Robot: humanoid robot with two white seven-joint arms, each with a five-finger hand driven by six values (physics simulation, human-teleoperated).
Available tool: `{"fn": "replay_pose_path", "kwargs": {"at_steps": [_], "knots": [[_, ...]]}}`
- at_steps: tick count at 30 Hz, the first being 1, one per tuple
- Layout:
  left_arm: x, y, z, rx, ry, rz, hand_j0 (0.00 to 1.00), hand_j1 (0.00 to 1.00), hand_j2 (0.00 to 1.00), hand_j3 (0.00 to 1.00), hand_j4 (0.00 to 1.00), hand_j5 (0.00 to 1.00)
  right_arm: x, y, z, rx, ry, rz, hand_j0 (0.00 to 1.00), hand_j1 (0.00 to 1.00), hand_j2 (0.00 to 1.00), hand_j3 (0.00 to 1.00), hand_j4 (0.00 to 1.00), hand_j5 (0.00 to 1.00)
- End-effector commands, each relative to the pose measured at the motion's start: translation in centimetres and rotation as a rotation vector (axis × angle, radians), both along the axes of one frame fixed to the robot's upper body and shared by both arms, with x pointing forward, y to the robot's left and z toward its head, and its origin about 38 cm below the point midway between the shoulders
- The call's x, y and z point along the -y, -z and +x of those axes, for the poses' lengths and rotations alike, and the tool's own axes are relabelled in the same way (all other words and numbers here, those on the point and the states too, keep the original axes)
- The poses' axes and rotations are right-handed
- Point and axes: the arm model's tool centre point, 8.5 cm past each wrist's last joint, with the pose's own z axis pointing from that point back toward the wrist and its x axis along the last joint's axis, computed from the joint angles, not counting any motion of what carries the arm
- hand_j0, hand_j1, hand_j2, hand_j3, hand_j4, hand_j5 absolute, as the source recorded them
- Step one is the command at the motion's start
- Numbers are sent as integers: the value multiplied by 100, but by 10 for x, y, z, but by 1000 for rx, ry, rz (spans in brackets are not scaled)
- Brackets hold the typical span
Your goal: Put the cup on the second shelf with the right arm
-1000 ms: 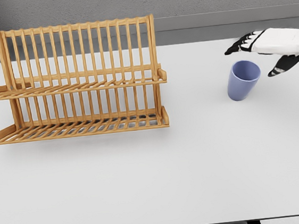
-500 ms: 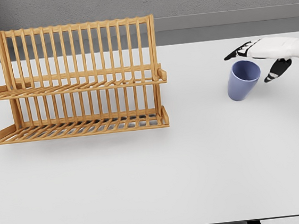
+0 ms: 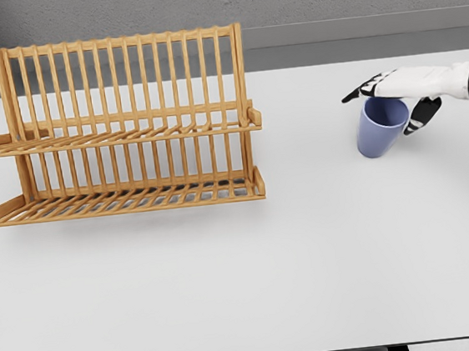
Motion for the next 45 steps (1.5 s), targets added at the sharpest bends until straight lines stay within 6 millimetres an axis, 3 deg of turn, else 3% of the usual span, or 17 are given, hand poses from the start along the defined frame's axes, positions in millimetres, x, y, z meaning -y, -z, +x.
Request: {"fn": "replay_pose_path", "kwargs": {"at_steps": [1, 6, 10, 14, 27, 29, 31, 45], "knots": [[0, 0, 0, 0, 0, 0, 100, 100, 100, 100, 100, 100, 1, -2, 0, 2, 2, 3, 100, 100, 100, 100, 100, 100], [0, 0, 0, 0, 0, 0, 100, 100, 100, 100, 100, 100, 9, -9, -2, 15, 10, -9, 100, 100, 100, 100, 100, 100], [0, 0, 0, 0, 1, 0, 100, 100, 100, 100, 100, 100, -6, -18, -9, 42, -50, -14, 100, 100, 100, 100, 100, 100], [0, 0, 0, 0, 1, 0, 100, 100, 100, 100, 100, 100, -7, -20, -10, 45, -60, -18, 100, 100, 100, 100, 100, 100], [0, 0, 0, 0, 1, 0, 100, 100, 100, 100, 100, 100, -5, -6, -15, 9, -61, -40, 100, 100, 100, 100, 100, 100], [0, 0, 0, 0, 1, 0, 100, 100, 100, 100, 100, 100, -4, -5, -15, 7, -60, -41, 72, 72, 72, 72, 72, 72], [0, 0, 0, 0, 1, 0, 100, 100, 100, 100, 100, 100, -4, -4, -16, 5, -60, -39, 67, 67, 67, 67, 67, 67], [0, 0, 0, 0, 0, 0, 100, 100, 100, 100, 100, 100, -6, -14, -13, 29, -62, -28, 67, 67, 67, 67, 67, 67]]}}
